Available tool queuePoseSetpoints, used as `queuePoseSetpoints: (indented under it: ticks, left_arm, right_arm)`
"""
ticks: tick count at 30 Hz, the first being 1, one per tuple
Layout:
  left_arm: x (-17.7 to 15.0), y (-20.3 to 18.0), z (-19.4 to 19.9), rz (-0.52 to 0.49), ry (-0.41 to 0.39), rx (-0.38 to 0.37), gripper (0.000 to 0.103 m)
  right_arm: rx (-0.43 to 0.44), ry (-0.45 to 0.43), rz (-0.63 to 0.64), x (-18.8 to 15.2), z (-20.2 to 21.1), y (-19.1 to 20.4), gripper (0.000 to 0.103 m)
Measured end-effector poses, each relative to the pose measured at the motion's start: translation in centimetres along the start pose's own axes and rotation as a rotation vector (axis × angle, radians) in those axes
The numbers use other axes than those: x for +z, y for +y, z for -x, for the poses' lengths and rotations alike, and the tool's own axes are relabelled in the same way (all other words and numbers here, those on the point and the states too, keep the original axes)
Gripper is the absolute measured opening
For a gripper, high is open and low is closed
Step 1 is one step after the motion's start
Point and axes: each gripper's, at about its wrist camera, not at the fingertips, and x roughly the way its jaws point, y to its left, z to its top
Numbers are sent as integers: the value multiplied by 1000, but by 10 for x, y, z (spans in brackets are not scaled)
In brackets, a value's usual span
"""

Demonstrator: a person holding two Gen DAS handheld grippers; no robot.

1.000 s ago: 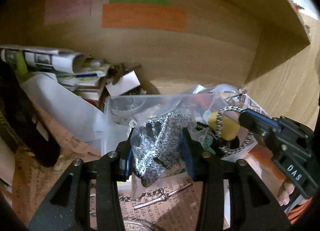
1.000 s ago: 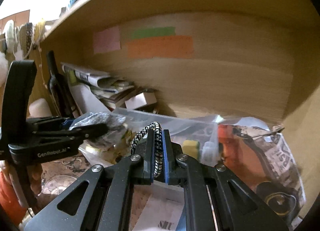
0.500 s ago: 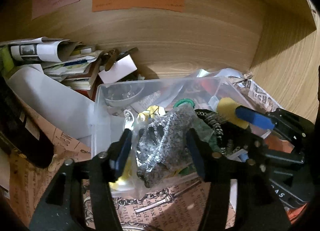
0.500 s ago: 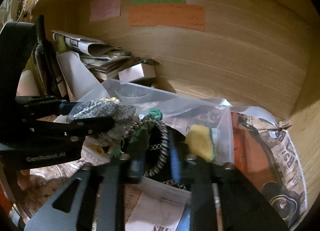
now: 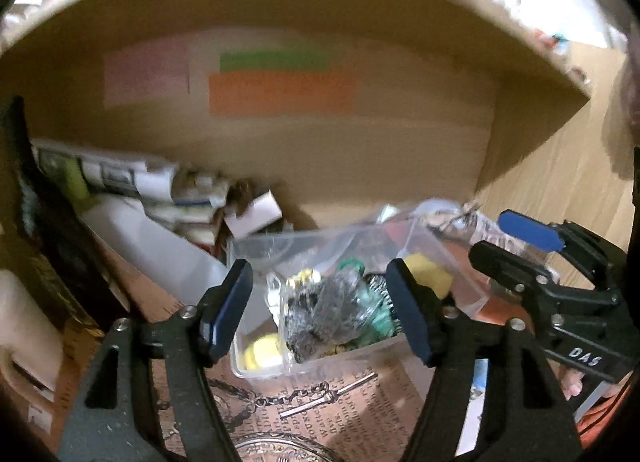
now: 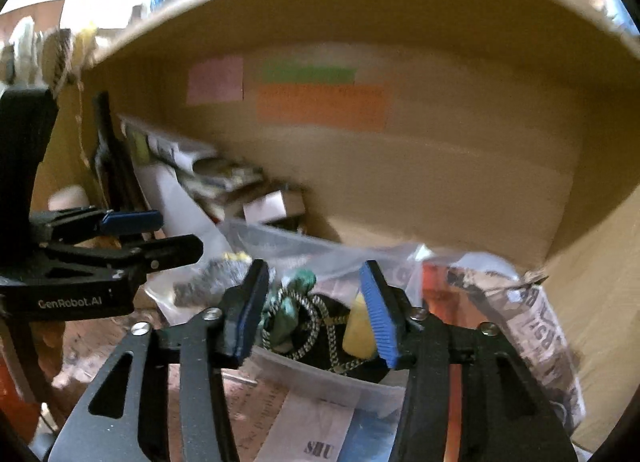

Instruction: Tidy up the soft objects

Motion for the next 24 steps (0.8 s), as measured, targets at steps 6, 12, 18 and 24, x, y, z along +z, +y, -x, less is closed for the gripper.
queuePoseSetpoints:
  ticks: [6,12,18,24]
  left_arm:
    - [6,-6,42,-11,-98,9,80]
    - [6,-11,81,-17,-191,16,93]
    - [2,-16,103,-23,-232,23,99]
    - [-2,-15,111,-18,-243,19,102]
  right_arm:
    - [-3,-123,-21,14,45,5,71]
    - [-2,-206,-24,18,76,10,84]
    - [0,-248,-42,14,94,14,102]
    - [-18,-263,-45,11,106,17,103]
